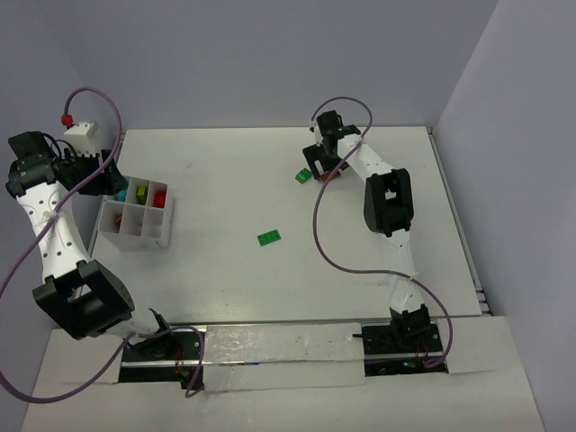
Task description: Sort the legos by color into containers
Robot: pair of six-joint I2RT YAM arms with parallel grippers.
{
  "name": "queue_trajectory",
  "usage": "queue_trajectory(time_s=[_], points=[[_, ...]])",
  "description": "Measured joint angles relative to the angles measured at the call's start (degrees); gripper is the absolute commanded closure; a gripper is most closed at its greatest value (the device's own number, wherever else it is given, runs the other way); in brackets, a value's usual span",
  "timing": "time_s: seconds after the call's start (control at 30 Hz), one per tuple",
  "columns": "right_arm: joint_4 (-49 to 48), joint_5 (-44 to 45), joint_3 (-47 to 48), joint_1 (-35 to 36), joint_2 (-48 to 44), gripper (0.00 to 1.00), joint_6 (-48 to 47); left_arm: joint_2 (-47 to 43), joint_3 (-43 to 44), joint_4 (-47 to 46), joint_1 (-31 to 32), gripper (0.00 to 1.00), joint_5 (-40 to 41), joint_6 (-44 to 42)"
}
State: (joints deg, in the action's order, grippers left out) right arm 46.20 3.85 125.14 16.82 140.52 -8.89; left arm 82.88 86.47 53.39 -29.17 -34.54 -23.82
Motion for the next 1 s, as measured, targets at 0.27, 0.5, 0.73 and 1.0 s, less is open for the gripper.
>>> queue_trajectory(time_s=[0.27, 0.5, 0.73, 1.0], points=[[0.60, -0.23, 2.79, -0.43, 2.38, 0.01, 0.69, -0.01, 0.22, 0.04, 0.20, 0.29, -0.27, 1.04], [1.87, -2.00, 5.15, -1.54, 3.83, 0.02, 1.63, -0.05, 1.69, 0.13, 0.26, 0.30, -0.69, 1.61], [2.99, -4.16, 7.63, -3.41, 5.25, 0.02, 2.34, -0.05, 1.80, 0.17, 0.26, 0.30, -0.81, 1.99], [3.14, -4.96, 7.63, -3.82, 5.25, 0.36, 2.47, -0.05, 2.01, 0.32, 0.27, 0.29, -0.83, 2.19]])
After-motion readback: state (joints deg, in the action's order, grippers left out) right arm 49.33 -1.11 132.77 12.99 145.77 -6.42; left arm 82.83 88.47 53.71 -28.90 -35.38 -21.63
